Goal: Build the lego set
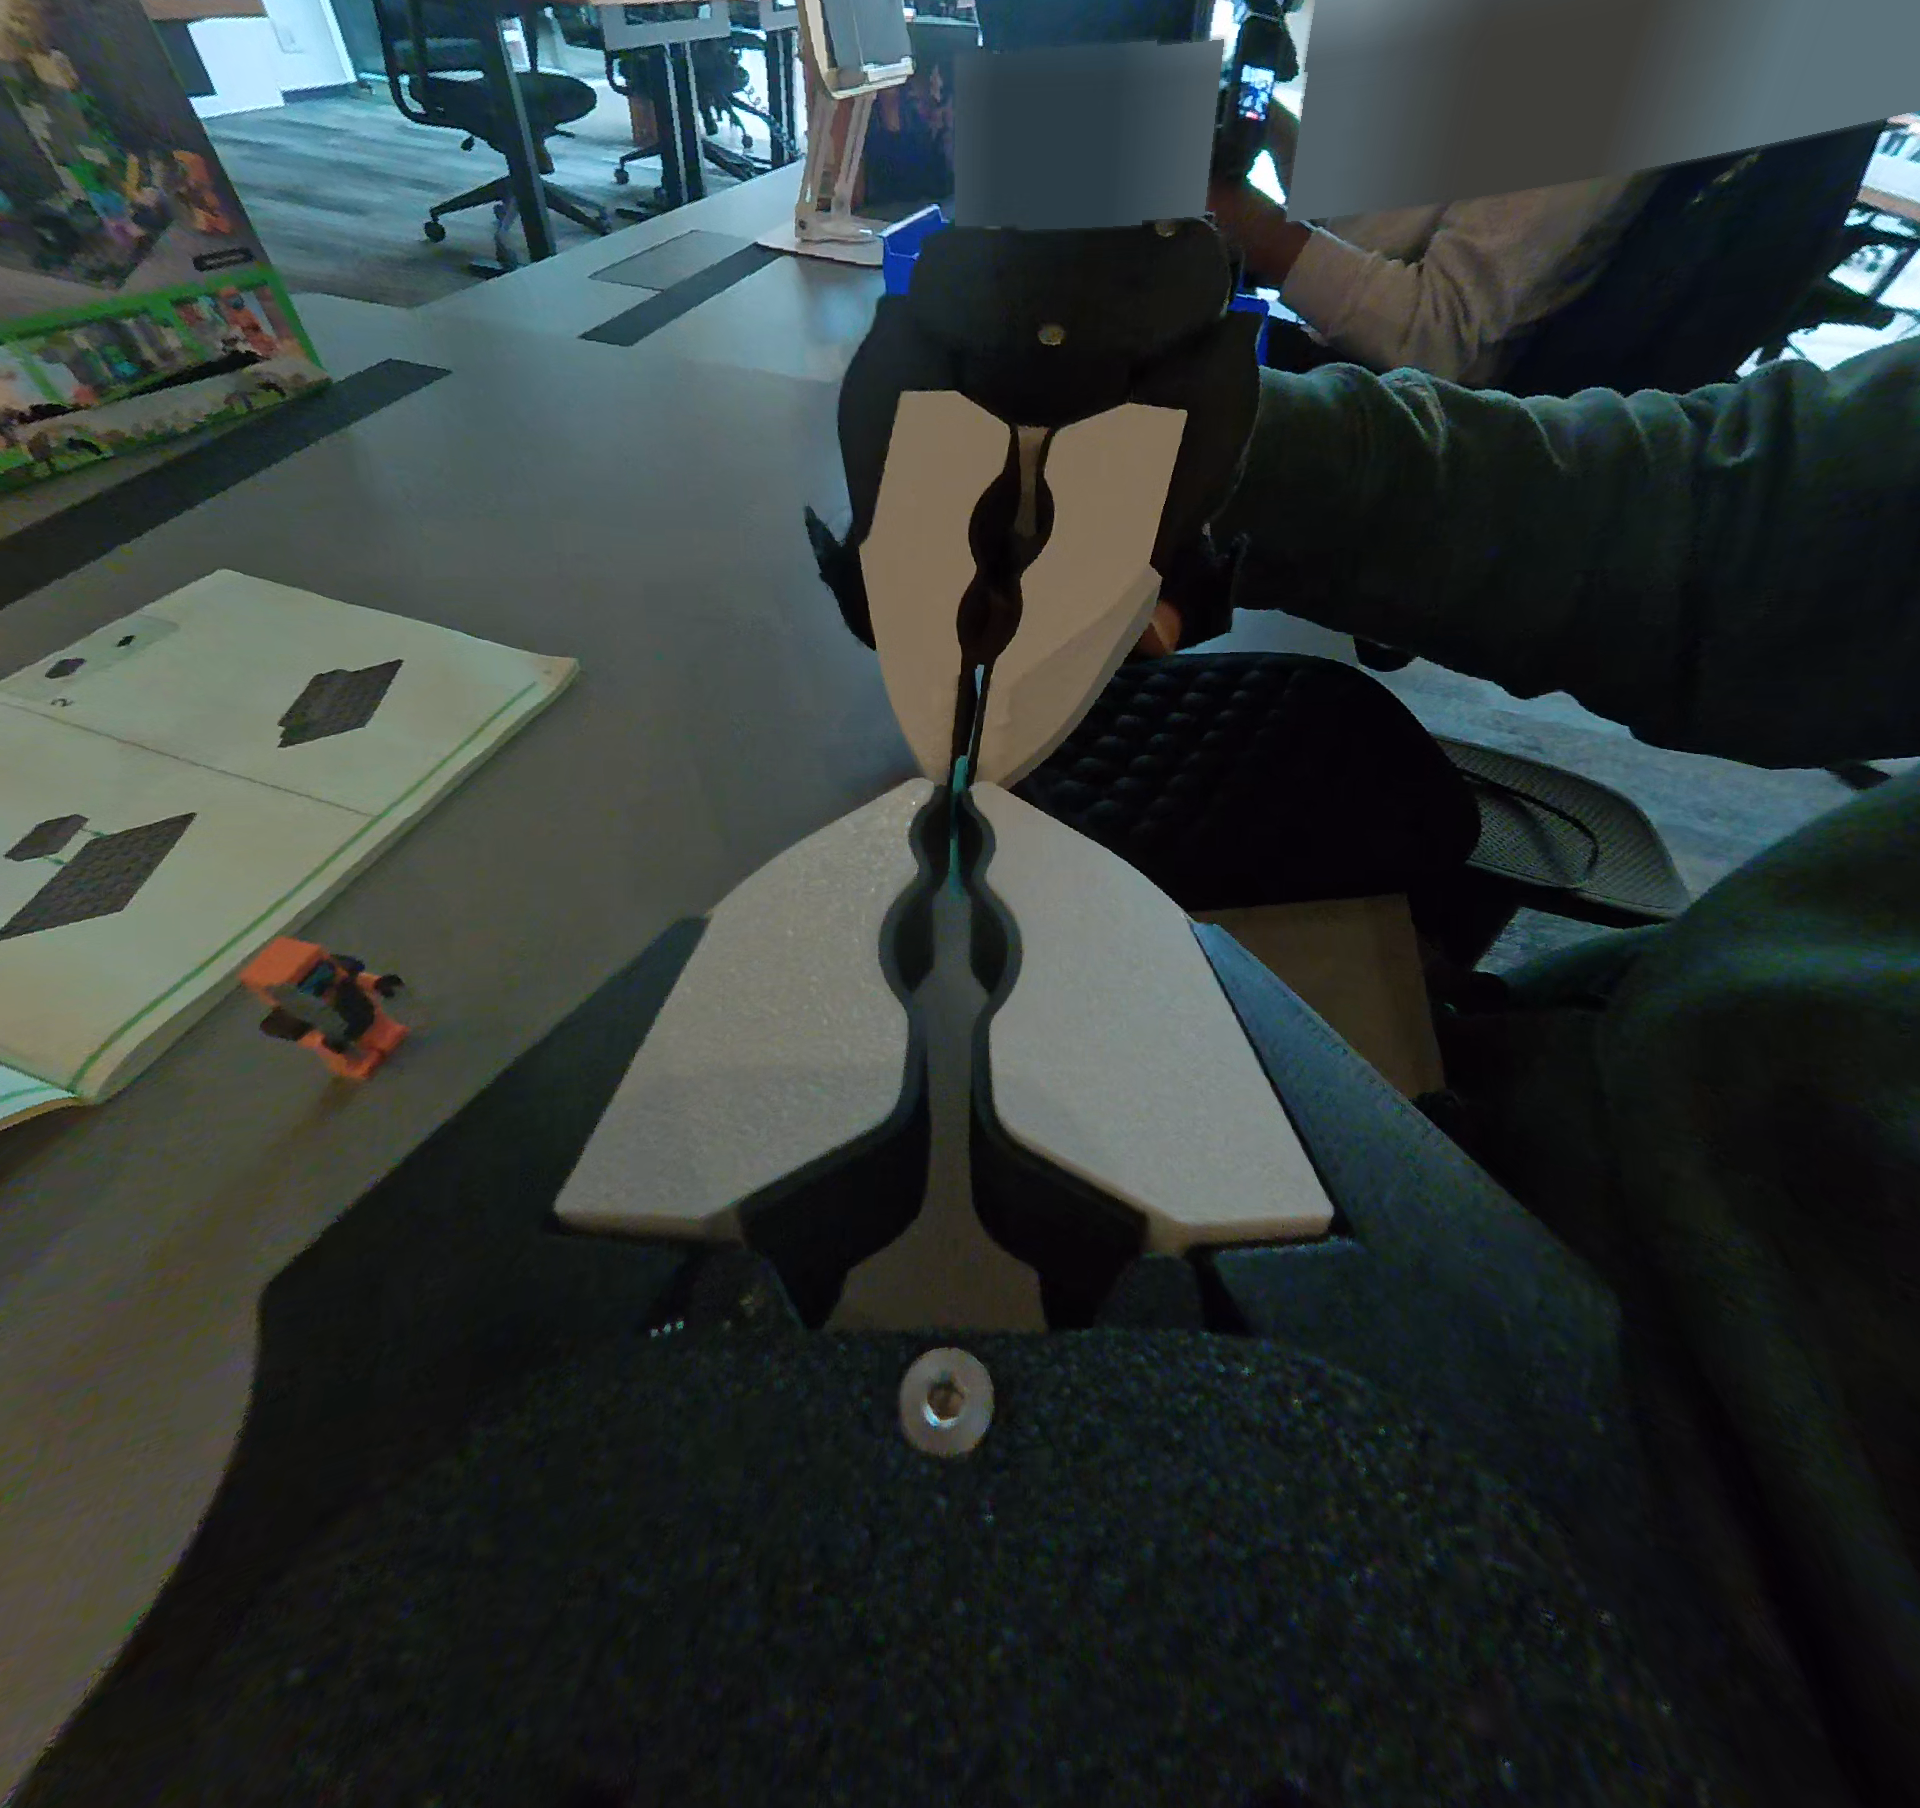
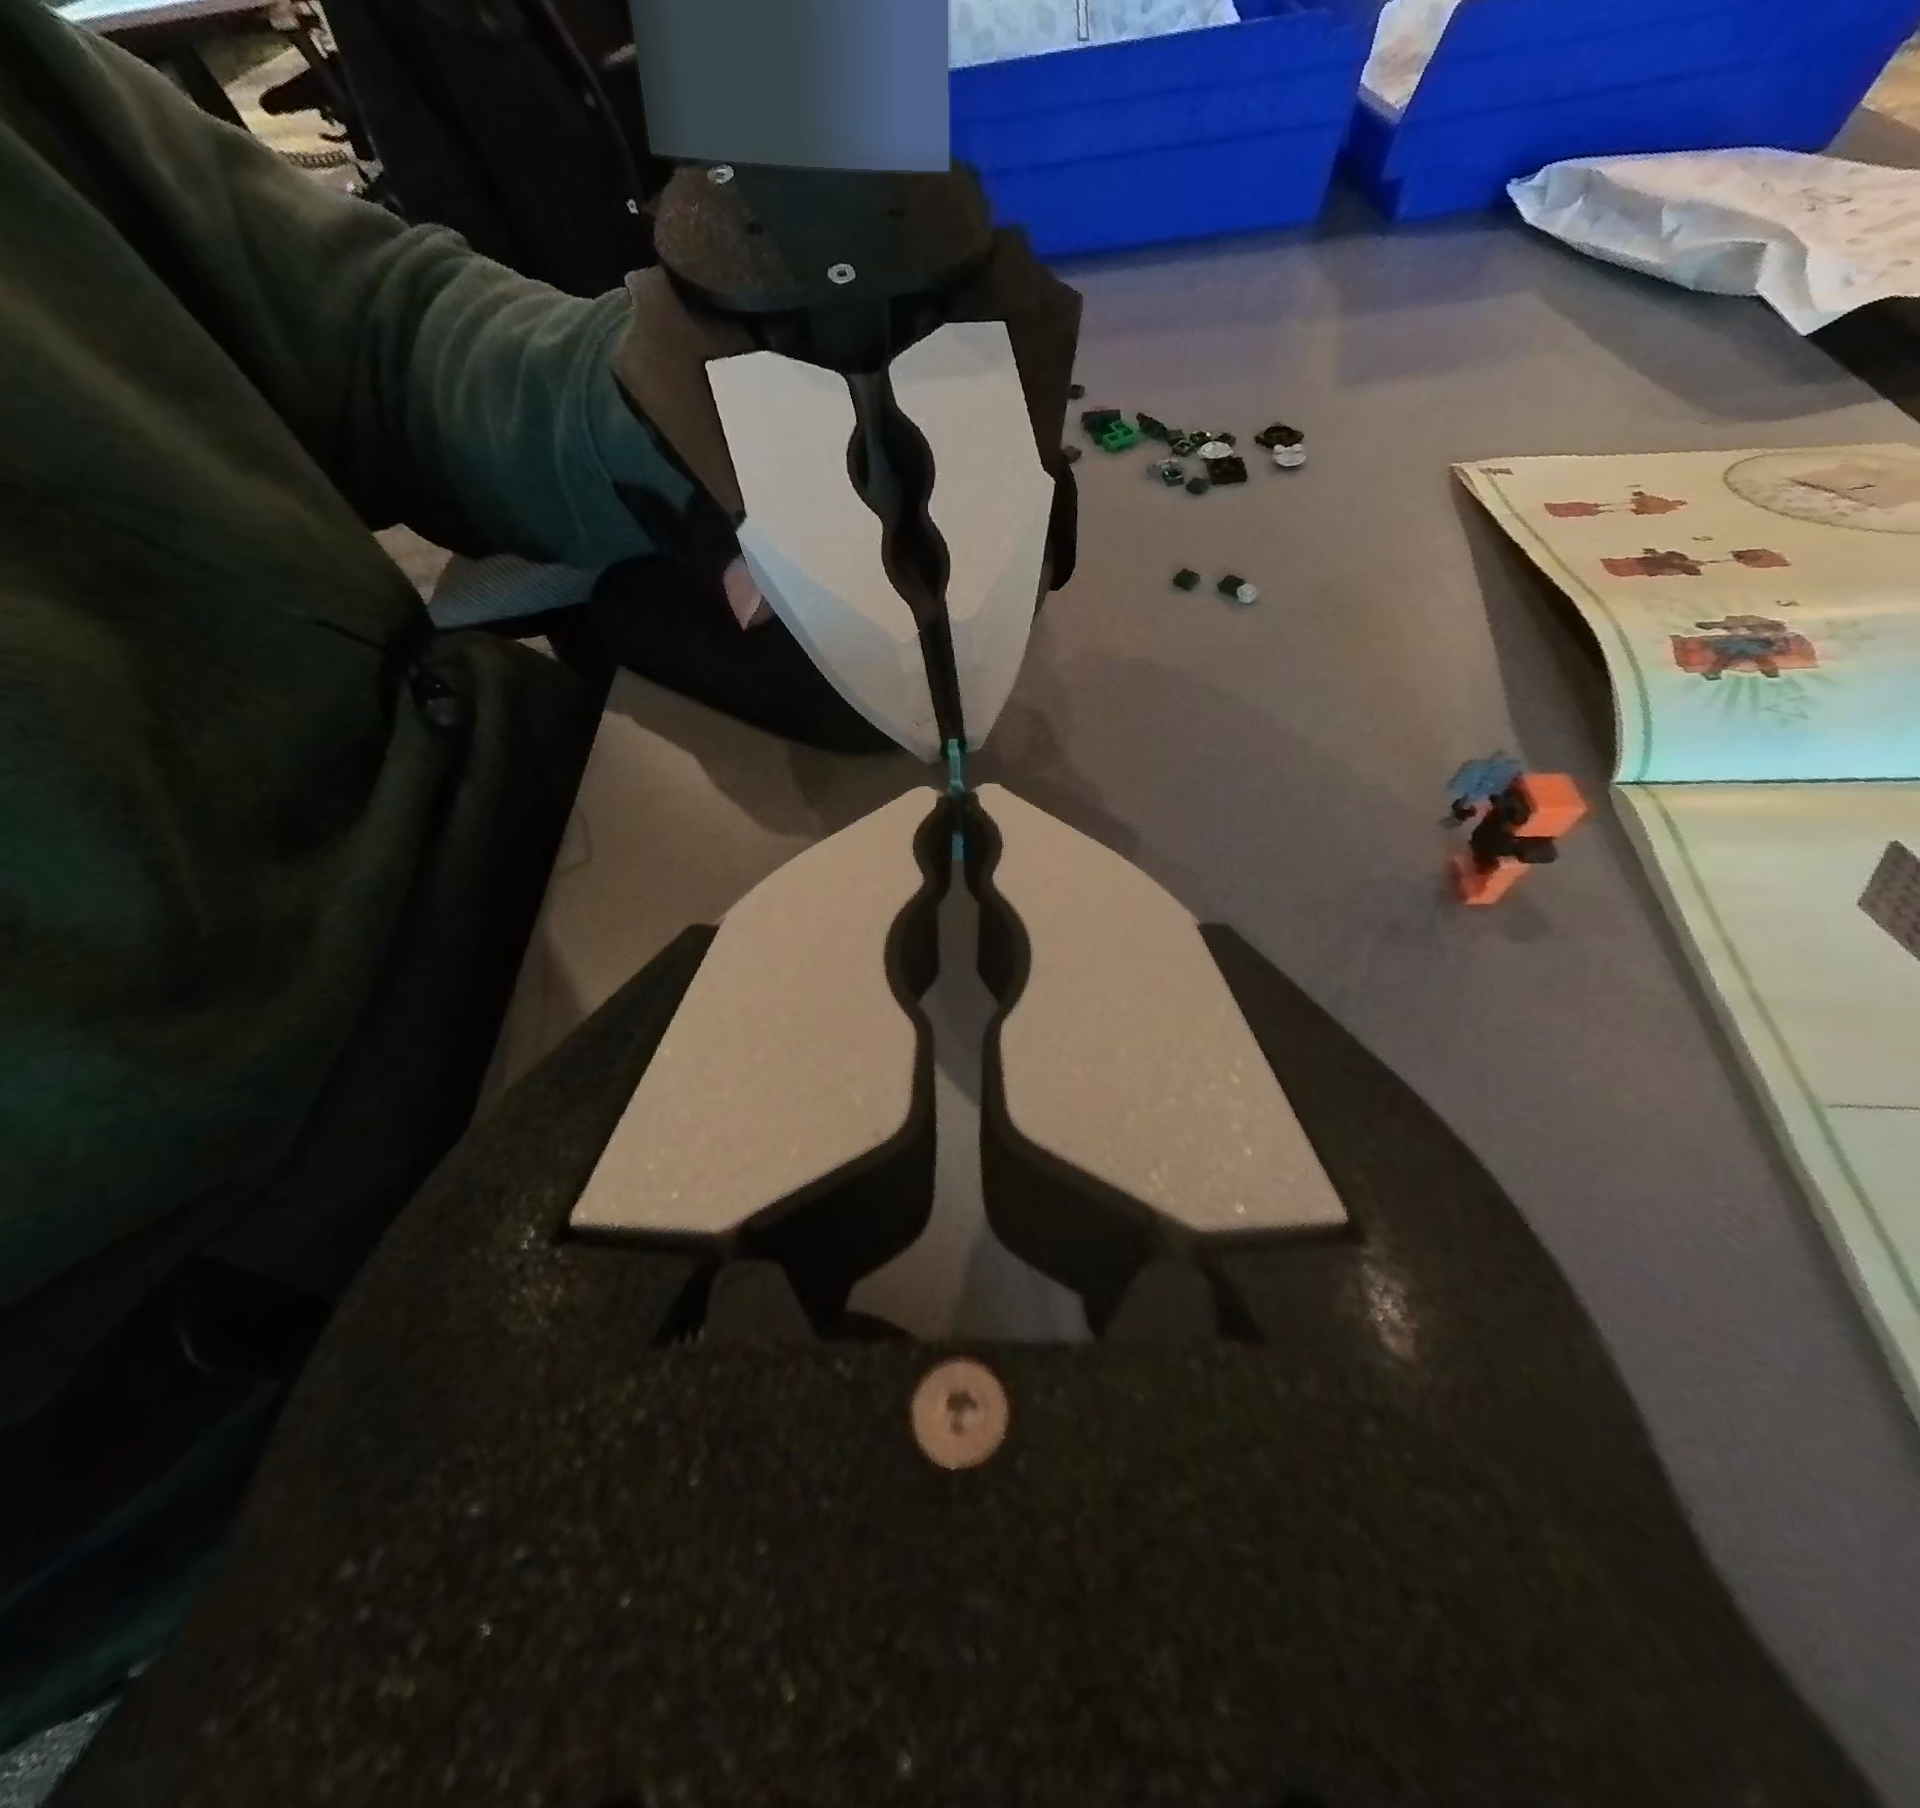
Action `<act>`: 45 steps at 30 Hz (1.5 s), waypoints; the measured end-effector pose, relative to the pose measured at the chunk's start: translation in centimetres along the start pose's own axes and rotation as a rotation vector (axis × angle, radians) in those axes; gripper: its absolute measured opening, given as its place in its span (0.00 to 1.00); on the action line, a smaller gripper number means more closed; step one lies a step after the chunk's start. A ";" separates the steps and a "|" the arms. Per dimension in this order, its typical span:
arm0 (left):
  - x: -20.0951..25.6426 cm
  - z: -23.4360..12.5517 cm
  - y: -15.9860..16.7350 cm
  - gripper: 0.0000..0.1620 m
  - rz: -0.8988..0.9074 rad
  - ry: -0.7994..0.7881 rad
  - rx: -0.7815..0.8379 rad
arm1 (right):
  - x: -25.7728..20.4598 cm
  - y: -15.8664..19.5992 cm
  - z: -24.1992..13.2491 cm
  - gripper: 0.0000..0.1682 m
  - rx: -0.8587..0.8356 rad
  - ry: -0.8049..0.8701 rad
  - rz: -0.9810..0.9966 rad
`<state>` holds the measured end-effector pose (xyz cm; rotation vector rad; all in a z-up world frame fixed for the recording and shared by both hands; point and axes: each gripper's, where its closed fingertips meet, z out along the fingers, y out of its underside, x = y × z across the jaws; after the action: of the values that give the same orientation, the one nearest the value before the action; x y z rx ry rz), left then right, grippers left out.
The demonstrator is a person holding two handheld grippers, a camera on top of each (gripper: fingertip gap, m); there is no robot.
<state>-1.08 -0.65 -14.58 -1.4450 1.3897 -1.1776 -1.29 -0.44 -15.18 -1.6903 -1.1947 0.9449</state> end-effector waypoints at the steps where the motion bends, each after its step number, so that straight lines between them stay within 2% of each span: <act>1: 0.0 0.0 0.0 0.01 -0.001 0.001 -0.001 | 0.0 0.0 0.0 0.01 0.001 0.004 0.000; 4: 0.0 -0.1 0.0 0.01 0.006 -0.001 0.003 | 0.1 0.2 0.1 0.02 -0.008 0.011 -0.004; 8: -0.1 -0.3 -0.5 0.01 0.001 0.000 0.022 | 0.2 0.7 0.5 0.08 -0.027 0.016 0.005; 15: 0.0 -0.4 -1.0 0.01 -0.007 0.013 0.044 | 0.0 0.0 1.2 0.07 -0.004 -0.001 -0.005; 19: 0.0 -0.4 -1.3 0.00 -0.008 0.013 0.056 | -0.1 -0.4 1.4 0.01 0.010 -0.011 -0.010; 37: -1.0 -1.0 -1.3 0.01 -0.016 -0.014 0.081 | 0.7 -0.4 2.2 0.01 0.063 -0.006 0.029; 45: -2.9 -2.1 -1.8 0.06 -0.032 -0.078 0.103 | 2.1 0.3 2.2 0.01 0.086 0.041 0.066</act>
<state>-2.54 2.52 -12.57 -1.4293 1.2394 -1.1833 -2.68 1.96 -16.48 -1.6808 -1.0622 0.9829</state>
